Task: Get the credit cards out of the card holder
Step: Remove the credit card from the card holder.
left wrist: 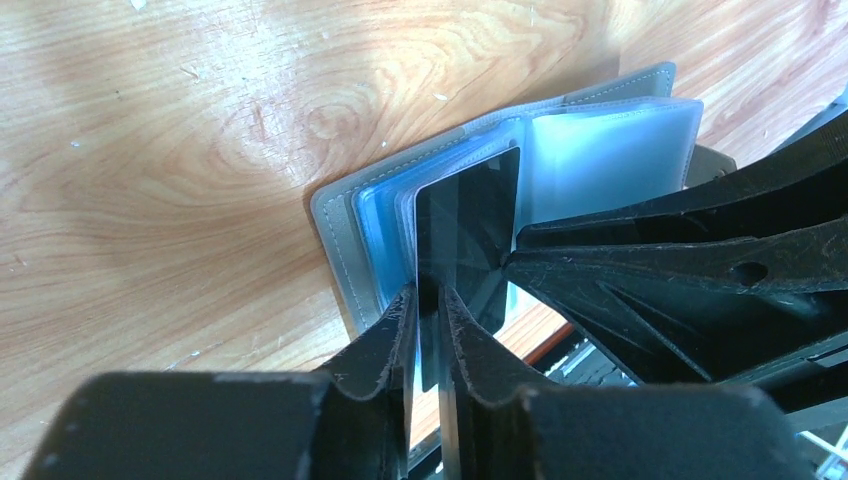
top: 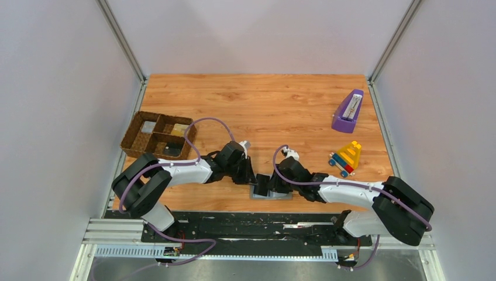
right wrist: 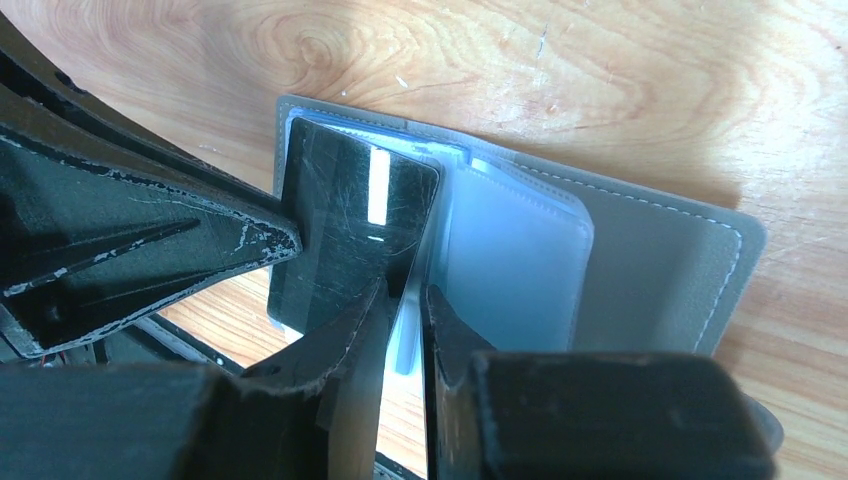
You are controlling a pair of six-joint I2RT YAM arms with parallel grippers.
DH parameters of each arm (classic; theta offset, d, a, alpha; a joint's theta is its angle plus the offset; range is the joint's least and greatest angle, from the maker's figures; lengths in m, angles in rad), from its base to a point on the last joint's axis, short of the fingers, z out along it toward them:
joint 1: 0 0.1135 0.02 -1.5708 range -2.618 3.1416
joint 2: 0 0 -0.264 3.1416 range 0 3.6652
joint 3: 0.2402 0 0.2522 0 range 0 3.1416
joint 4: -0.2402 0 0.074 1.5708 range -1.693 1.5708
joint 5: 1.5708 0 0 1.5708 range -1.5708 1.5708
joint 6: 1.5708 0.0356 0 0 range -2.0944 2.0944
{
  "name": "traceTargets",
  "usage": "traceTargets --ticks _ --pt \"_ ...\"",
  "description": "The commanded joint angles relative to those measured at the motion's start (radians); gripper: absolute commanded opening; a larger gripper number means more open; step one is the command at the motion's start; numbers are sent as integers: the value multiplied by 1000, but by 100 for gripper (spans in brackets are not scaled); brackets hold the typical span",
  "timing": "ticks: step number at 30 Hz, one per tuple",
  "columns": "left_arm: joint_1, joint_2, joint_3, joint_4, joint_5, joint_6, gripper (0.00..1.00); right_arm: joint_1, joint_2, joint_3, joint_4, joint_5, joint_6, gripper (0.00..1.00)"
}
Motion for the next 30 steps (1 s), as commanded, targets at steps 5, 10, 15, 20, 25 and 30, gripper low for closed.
traceTargets --ticks 5,10,15,20,25,30 --pt "-7 -44 24 56 97 -31 11 -3 -16 -6 53 -20 -8 19" --pt "-7 -62 16 98 136 -63 17 -4 -30 -11 55 -18 -18 19" --pt "-7 -64 20 102 151 -67 14 -8 -32 -12 55 -20 -25 19" --pt "-7 -70 16 106 148 -70 29 -9 -22 -13 59 -27 -24 19" --pt "-7 -58 10 123 156 -76 30 -8 -28 -16 70 -37 -27 19" --pt "-7 -50 5 129 156 -78 25 -10 -29 -28 123 -101 -43 20"
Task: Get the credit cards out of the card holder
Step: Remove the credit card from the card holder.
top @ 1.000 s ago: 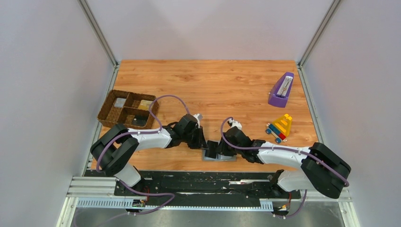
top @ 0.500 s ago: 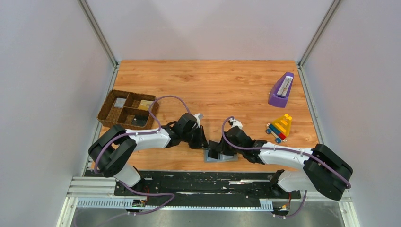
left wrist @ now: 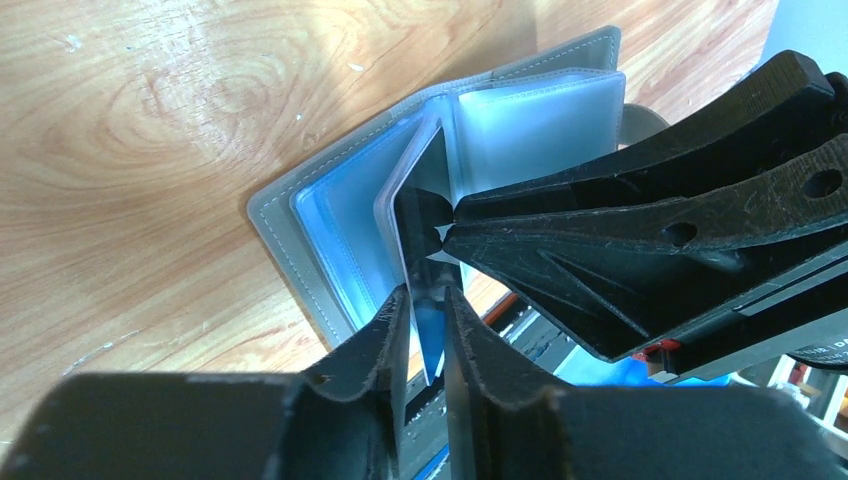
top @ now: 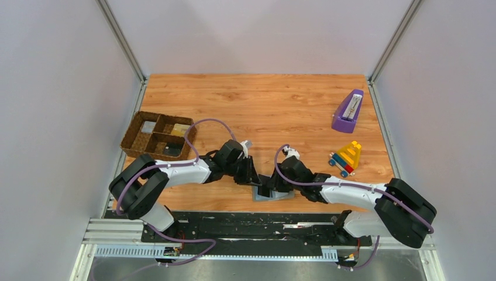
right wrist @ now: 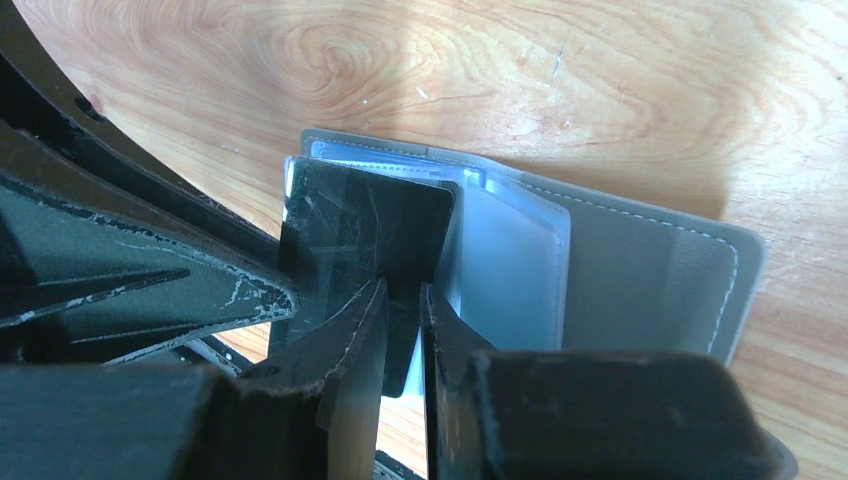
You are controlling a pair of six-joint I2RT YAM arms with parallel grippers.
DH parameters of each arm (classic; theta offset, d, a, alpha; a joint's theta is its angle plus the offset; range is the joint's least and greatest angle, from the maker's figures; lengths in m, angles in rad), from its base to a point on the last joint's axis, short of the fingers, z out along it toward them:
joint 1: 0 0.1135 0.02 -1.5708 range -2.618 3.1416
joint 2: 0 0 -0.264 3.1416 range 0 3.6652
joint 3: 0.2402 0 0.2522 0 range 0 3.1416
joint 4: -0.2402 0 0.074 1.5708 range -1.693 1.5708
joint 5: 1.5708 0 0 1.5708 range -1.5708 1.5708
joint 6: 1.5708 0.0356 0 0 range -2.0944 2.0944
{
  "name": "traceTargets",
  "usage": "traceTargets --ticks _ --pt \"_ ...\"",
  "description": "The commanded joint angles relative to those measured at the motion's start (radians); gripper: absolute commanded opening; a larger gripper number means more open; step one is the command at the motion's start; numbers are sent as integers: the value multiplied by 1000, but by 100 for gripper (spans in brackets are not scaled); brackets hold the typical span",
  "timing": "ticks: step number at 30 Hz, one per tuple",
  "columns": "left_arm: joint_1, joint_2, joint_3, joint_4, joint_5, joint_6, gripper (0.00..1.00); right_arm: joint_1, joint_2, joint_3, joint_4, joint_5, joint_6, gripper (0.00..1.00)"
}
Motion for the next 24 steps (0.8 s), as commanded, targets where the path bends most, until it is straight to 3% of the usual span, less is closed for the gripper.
traceTargets --ticks 1,4,9,19,24 --pt "-13 -27 7 98 48 -26 21 4 -5 -15 96 -80 -18 20" --pt "-12 -37 7 81 35 -24 18 3 -7 -20 98 -79 -18 20" --pt "-11 -49 8 54 15 -15 29 3 -20 -25 110 -89 -25 20" --pt "-7 -42 1 62 23 -18 31 2 -1 -30 165 -133 -33 20" --pt "0 -67 3 10 -1 1 18 -9 -5 -38 135 -105 -20 20"
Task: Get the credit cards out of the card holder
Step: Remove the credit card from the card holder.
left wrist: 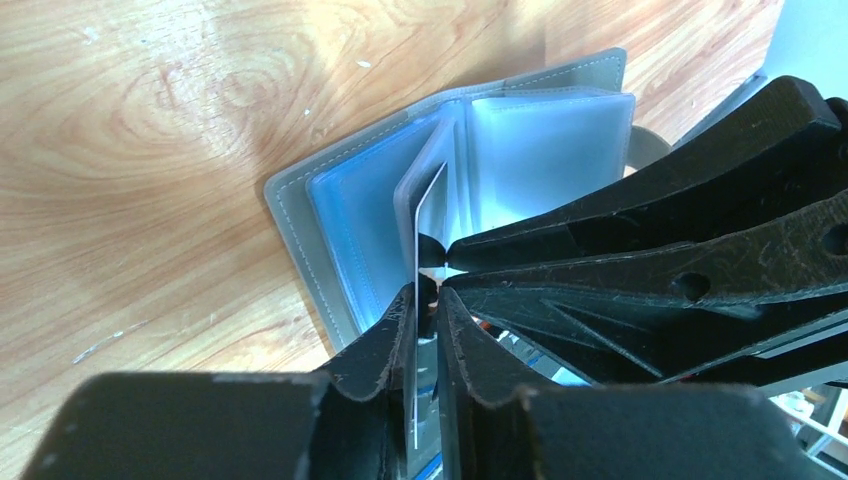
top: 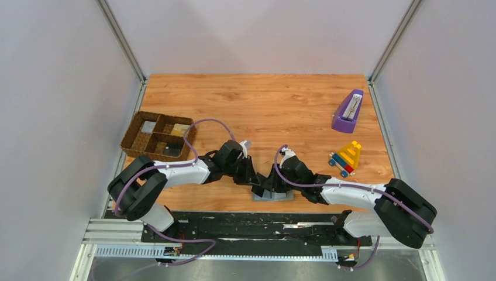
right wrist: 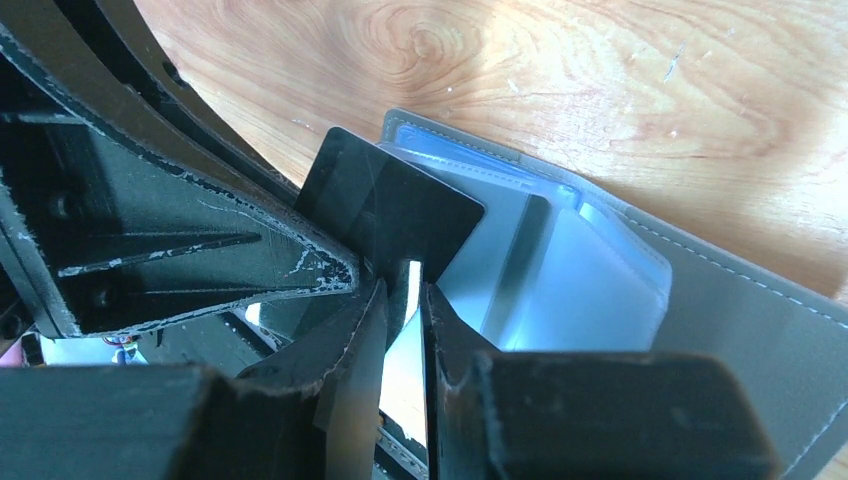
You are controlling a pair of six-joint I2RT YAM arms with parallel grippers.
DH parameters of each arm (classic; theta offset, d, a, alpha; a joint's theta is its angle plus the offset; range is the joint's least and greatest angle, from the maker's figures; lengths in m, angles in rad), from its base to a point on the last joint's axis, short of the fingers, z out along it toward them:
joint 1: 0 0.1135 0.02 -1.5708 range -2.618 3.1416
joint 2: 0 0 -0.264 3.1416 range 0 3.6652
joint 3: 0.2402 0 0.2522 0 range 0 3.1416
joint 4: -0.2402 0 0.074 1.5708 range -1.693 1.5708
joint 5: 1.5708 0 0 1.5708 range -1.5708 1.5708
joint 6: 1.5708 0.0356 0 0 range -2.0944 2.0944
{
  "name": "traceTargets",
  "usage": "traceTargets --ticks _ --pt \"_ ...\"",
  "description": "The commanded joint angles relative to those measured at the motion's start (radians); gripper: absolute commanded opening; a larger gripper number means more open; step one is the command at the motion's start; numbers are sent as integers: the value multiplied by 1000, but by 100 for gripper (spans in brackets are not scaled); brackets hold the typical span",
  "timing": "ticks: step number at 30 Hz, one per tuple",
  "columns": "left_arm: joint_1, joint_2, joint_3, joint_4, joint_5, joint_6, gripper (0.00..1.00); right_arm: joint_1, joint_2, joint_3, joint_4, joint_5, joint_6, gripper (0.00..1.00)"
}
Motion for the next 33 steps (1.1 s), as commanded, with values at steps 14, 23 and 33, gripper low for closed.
traceTargets --ticks 14,23,33 --pt "57 -93 -17 -36 30 37 2 -51 5 -26 -49 29 24 20" --pt "111 -173 11 -208 -33 -14 0 -41 -128 79 -162 41 -178 29" --pt "186 -261 10 -226 34 -271 0 295 -249 10 179 365 -811 35"
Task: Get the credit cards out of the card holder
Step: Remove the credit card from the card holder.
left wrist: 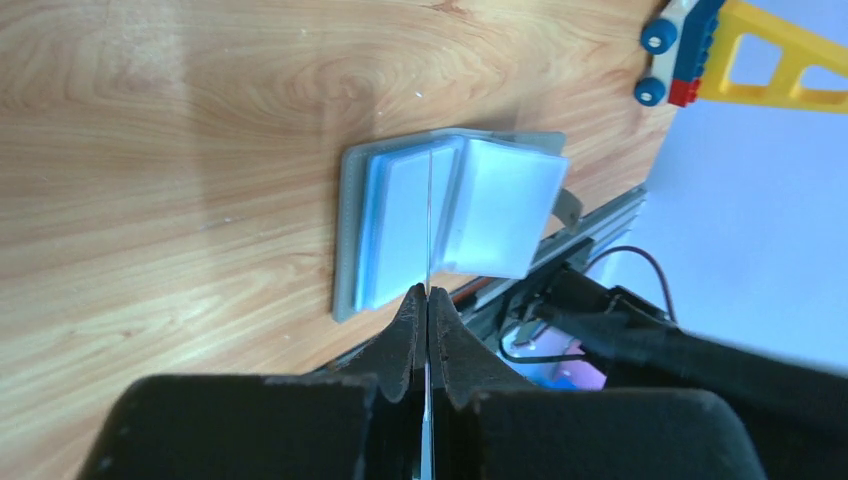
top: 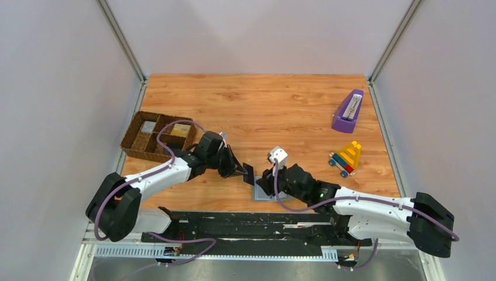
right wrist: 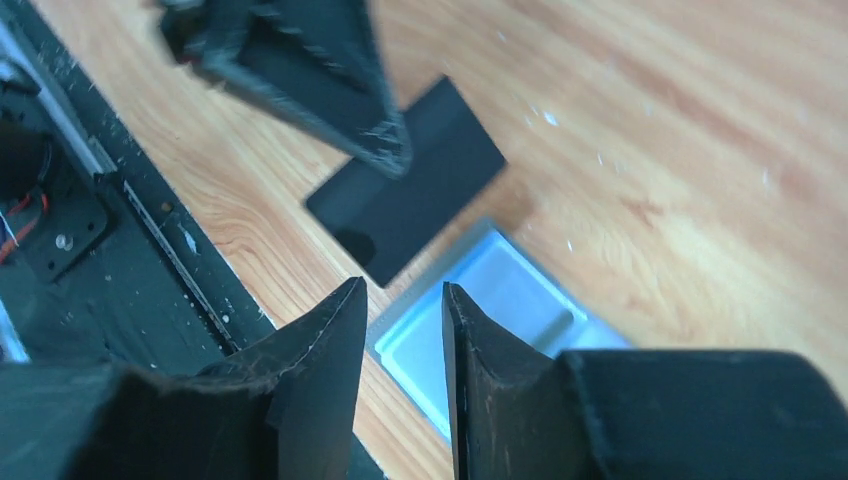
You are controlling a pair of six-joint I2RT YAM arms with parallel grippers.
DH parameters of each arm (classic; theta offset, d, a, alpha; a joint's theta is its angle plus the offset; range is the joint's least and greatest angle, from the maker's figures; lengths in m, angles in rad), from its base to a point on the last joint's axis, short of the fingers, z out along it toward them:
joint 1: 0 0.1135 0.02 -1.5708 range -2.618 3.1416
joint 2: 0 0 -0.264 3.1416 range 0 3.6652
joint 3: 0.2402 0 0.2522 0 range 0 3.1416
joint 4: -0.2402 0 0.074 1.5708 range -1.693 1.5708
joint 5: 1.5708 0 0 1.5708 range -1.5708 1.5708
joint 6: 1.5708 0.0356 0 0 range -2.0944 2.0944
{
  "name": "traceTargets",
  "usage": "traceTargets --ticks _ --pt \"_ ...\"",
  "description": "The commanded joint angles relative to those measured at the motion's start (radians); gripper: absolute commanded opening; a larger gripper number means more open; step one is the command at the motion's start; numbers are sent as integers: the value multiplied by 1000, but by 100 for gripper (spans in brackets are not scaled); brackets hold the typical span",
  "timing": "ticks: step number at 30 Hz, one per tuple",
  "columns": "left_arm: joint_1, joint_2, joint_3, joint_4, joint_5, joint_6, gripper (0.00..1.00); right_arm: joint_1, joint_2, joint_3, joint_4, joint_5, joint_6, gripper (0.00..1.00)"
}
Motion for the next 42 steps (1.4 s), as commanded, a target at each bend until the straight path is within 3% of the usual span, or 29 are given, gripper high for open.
traceTargets --ticks 1,7,15,17,22,25,28,30,34,42 --pt "10 -57 23 -6 43 -146 0 149 -25 -33 241 187 -437 35" --pt "14 -77 15 8 76 -238 0 216 28 13 245 216 -594 41" --pt "14 -114 -25 39 65 -303 0 301 178 82 234 393 -723 49" --pt "14 -115 -28 46 70 -306 0 305 213 93 242 432 -722 43" --pt "15 -116 -28 48 70 -292 0 311 215 100 280 467 -688 4" --pt "23 -112 -23 47 72 -260 14 307 193 104 251 466 -622 0" --pt "39 -107 -8 23 75 -191 56 278 162 113 171 426 -504 0" --pt "49 -107 16 -21 67 -132 70 249 134 117 118 389 -427 0" --pt "58 -120 77 -115 26 -4 75 179 62 112 44 283 -286 0" --pt "65 -209 118 -168 -46 228 73 18 -67 86 -22 69 -94 0"
